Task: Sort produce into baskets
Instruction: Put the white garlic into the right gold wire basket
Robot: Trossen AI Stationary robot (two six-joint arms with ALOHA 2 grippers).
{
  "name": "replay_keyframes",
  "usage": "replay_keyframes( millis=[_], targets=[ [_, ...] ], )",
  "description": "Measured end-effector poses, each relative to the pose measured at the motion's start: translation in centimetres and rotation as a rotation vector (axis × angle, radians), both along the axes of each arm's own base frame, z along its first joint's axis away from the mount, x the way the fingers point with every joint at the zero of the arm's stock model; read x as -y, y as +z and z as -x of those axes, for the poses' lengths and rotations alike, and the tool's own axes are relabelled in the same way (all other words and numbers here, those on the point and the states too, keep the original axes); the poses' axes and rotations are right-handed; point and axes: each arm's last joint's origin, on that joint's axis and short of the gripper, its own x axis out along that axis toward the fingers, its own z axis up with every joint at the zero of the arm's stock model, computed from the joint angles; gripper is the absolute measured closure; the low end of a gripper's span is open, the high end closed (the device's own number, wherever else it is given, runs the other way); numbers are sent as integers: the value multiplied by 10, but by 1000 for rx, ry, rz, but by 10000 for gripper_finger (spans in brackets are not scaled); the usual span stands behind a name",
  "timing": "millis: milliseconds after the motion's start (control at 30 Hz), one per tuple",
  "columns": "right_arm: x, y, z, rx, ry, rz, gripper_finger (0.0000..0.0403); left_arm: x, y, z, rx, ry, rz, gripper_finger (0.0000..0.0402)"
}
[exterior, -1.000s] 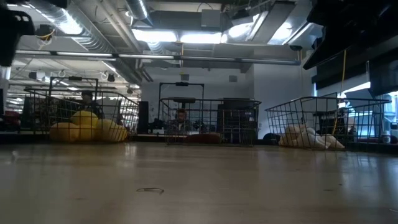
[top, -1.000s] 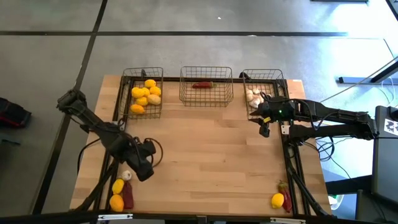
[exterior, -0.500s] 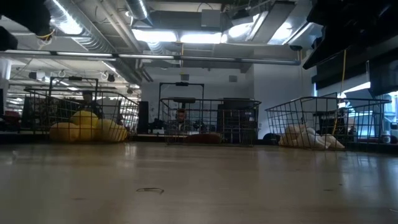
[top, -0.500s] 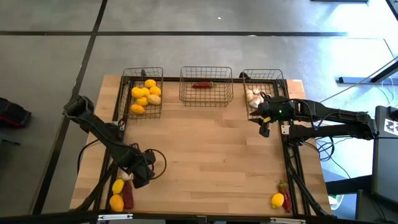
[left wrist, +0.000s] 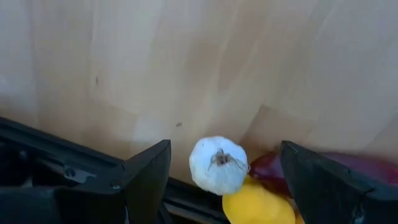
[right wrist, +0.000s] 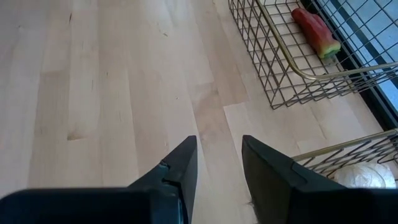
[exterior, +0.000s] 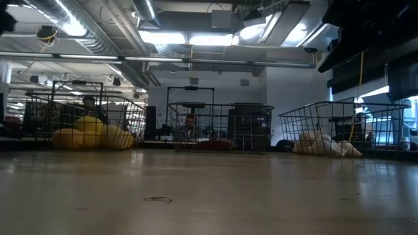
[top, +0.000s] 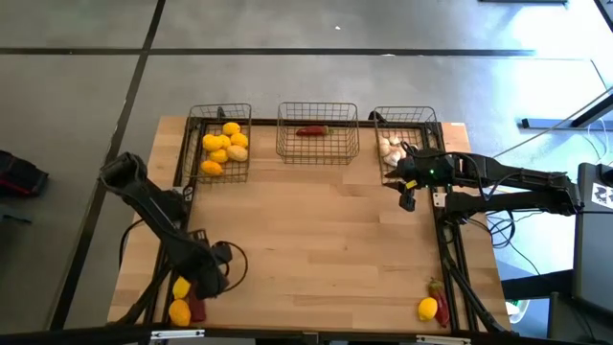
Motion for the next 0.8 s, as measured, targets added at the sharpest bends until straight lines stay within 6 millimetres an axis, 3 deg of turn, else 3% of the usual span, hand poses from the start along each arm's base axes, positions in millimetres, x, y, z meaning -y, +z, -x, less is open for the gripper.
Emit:
replay_keyframes(
  millis=[533, 800],
  targets=[
    [0, 0, 0, -3, 13, 15, 278, 25, -20, 19, -49, -59, -76, 107],
    [0, 0, 0, -2, 13, 15, 278, 24, -39, 31, -91, -29, -131, 107]
  ],
)
